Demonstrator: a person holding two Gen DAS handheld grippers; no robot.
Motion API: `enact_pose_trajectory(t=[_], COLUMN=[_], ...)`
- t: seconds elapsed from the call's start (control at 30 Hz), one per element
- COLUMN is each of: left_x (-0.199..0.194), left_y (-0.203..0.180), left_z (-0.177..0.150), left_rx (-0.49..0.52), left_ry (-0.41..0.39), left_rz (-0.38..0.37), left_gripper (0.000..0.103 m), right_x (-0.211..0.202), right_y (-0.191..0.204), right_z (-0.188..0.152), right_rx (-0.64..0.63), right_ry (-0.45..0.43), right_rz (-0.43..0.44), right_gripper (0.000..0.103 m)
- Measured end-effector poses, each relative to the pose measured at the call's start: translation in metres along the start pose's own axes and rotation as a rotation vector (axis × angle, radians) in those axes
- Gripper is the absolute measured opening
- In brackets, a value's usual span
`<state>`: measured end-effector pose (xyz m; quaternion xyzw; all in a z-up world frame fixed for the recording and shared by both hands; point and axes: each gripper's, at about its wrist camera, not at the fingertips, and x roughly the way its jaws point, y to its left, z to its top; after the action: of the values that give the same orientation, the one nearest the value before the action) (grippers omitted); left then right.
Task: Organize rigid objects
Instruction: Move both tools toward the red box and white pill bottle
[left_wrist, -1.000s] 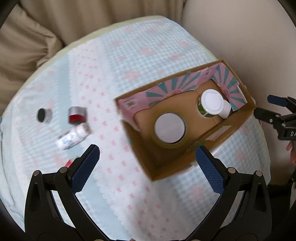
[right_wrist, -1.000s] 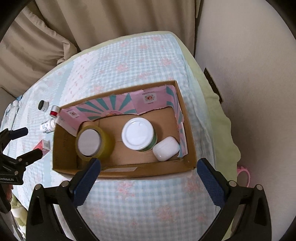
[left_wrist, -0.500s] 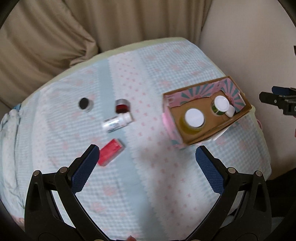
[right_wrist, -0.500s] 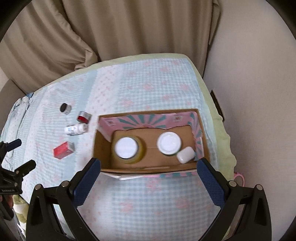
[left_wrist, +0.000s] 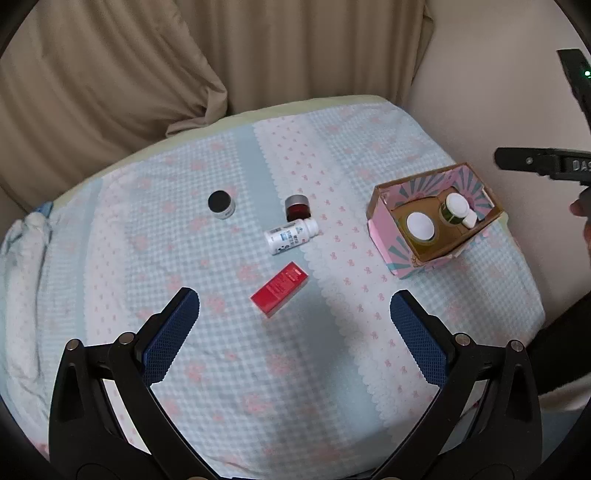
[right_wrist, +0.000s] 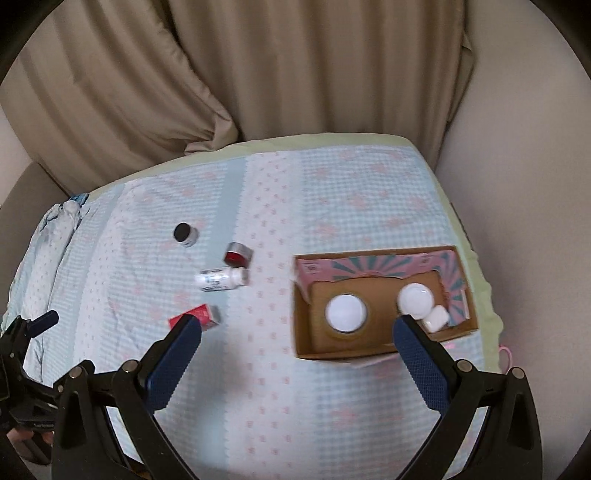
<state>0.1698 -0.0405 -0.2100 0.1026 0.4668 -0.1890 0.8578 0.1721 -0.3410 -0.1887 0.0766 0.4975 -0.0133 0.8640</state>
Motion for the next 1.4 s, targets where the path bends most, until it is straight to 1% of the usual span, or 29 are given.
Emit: enact_pose_trajectory(t=[0.03,0.17,0.27,0.33,0.47,0.57,0.63,0.67,0.7,0.8,0.87,0.9,1.07,1.2,1.27,1.33,1.4], left_x=[0.001,0.012,0.025,0.038,0.063,0.089,0.111,0.119,0.128,0.155,0.176,0.185,0.234,0.273,0.287,0.302,0.31], left_y=[0.011,0.032,0.044,0.049,0.059,0.066,0.067,0.068,0.069,0.068,0.065,0.063,0.045,0.034,0.03,0.026,0.023], left_z=[-0.001,-0.002,-0.003,-0.002,0.002,0.007,0.011,0.012,0.014,0.019,0.021,0.021,0.019,0.008,0.002,-0.004,-0.008], left_rx=[-0.003,0.026,0.095,0.162,0.216,0.242,0.268,0.278,0.289,0.317,0.341,0.354,0.425,0.455,0.47,0.488,0.503], left_ry=[0.001,0.02,0.046,0.071,0.079,0.108,0.157,0.165,0.17,0.217,0.256,0.271,0.347,0.406,0.431,0.461,0.477], left_rz=[-0.02,-0.045,-0.064,-0.041,-0.056,-0.068,-0.063,-0.06,-0.062,-0.088,-0.102,-0.105,-0.128,-0.148,-0.157,-0.162,-0.161], left_gripper=[0.103,0.103,0.103,0.103,0.103,0.103,0.103,0.103,0.103,0.103,0.103,0.103,0.103,0.102,0.099,0.098,0.097], right_x=[0.003,0.013,0.033,0.047,0.087,0.115,0.143,0.149,0.165,0.2,0.223,0.241,0.306,0.363,0.383,0.404,0.421], right_y=[0.012,0.047,0.069,0.079,0.095,0.102,0.104,0.105,0.104,0.103,0.103,0.101,0.098,0.096,0.096,0.097,0.099], right_z=[0.002,0.009,0.018,0.023,0.039,0.048,0.057,0.059,0.065,0.077,0.084,0.089,0.102,0.104,0.103,0.1,0.096], right_rx=[-0.009,-0.017,-0.001,0.003,0.02,0.027,0.044,0.051,0.066,0.098,0.112,0.124,0.159,0.198,0.219,0.237,0.252], right_ry=[0.004,0.014,0.041,0.06,0.119,0.157,0.194,0.204,0.226,0.271,0.307,0.337,0.44,0.535,0.57,0.614,0.651], right_rz=[-0.003,-0.006,0.007,0.006,0.014,0.024,0.042,0.047,0.061,0.093,0.105,0.11,0.136,0.157,0.165,0.169,0.175], right_gripper=[0.103,0.103,0.103,0.103,0.103,0.103,0.103,0.103,0.103,0.103,0.103,0.103,0.103,0.099,0.097,0.084,0.081])
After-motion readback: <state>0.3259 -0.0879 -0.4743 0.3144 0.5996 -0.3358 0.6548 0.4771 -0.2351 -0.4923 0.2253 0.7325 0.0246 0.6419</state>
